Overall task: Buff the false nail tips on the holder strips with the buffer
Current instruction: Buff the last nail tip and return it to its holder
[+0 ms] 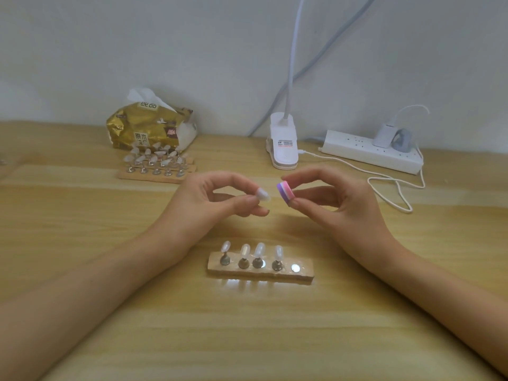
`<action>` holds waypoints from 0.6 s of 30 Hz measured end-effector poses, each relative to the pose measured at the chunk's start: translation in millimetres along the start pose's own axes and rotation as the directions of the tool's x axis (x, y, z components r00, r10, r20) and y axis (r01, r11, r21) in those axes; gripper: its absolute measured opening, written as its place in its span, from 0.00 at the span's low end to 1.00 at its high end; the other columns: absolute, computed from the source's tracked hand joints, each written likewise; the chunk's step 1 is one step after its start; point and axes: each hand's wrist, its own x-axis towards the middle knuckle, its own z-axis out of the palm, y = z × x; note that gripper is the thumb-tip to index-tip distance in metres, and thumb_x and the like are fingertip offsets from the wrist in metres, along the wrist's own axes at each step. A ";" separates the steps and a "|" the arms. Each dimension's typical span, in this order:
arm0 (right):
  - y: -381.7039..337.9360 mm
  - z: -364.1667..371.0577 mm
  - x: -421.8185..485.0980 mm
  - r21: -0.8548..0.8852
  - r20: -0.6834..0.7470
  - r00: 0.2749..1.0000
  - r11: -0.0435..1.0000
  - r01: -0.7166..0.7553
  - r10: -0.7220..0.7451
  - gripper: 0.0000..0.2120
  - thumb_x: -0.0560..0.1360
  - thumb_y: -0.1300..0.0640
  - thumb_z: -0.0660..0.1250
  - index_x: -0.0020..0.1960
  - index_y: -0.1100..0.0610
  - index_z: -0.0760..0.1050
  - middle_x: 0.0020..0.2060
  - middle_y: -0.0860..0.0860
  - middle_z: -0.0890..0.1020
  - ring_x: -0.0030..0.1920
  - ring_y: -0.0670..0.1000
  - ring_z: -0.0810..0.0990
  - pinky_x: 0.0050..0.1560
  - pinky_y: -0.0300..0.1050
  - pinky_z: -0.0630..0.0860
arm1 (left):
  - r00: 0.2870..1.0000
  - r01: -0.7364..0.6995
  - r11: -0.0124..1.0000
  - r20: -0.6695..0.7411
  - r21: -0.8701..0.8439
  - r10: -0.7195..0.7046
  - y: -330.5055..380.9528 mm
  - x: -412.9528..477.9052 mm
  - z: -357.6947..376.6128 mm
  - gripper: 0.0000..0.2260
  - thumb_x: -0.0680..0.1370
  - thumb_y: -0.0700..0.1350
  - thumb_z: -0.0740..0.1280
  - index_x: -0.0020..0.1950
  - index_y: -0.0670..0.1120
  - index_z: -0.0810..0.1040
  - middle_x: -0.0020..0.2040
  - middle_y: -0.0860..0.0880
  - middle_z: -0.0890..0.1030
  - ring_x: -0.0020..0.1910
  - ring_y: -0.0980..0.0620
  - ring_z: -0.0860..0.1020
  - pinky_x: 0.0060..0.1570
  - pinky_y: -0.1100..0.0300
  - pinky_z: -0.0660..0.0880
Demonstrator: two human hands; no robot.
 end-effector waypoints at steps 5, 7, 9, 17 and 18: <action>-2.9 1.1 -0.9 0.018 0.006 1.000 1.000 0.019 -0.019 0.10 0.73 0.56 0.73 0.53 0.59 0.80 0.48 0.47 0.85 0.47 0.45 0.87 0.51 0.34 0.79 | 0.999 0.032 0.997 -0.014 -0.065 -0.033 4.0 -0.4 0.6 0.10 0.66 0.49 0.77 0.43 0.46 0.84 0.44 0.46 0.86 0.48 0.47 0.86 0.43 0.62 0.81; -3.0 1.0 -1.0 0.006 0.006 1.000 1.000 0.029 -0.029 0.10 0.74 0.59 0.74 0.53 0.60 0.78 0.48 0.47 0.84 0.48 0.46 0.87 0.52 0.37 0.80 | 0.998 0.050 0.996 -0.024 -0.067 -0.052 5.8 -0.4 1.4 0.10 0.64 0.50 0.77 0.41 0.48 0.84 0.44 0.46 0.86 0.48 0.47 0.85 0.39 0.62 0.81; -3.2 2.2 -0.9 -0.003 0.013 0.999 0.999 0.045 -0.045 0.10 0.74 0.65 0.74 0.53 0.61 0.76 0.49 0.49 0.83 0.49 0.47 0.87 0.54 0.41 0.81 | 0.998 0.058 0.998 -0.014 -0.040 -0.059 5.3 0.8 1.9 0.07 0.65 0.47 0.77 0.40 0.47 0.83 0.44 0.47 0.85 0.49 0.51 0.85 0.37 0.63 0.80; -9.7 13.4 1.0 -0.084 0.047 0.988 0.985 0.149 -0.146 0.09 0.75 0.65 0.73 0.51 0.58 0.76 0.49 0.52 0.83 0.51 0.48 0.86 0.56 0.48 0.82 | 1.000 0.004 0.994 -0.003 0.112 -0.004 1.1 2.1 5.4 0.04 0.72 0.34 0.74 0.44 0.40 0.82 0.43 0.46 0.85 0.44 0.51 0.85 0.36 0.62 0.79; -10.2 13.6 1.2 -0.091 0.042 0.985 0.981 0.172 -0.169 0.09 0.75 0.65 0.73 0.51 0.57 0.76 0.48 0.52 0.83 0.51 0.49 0.86 0.56 0.48 0.82 | 1.000 0.007 0.994 -0.005 0.112 -0.006 0.6 1.9 5.9 0.04 0.72 0.35 0.74 0.44 0.41 0.82 0.42 0.44 0.85 0.45 0.49 0.85 0.36 0.62 0.79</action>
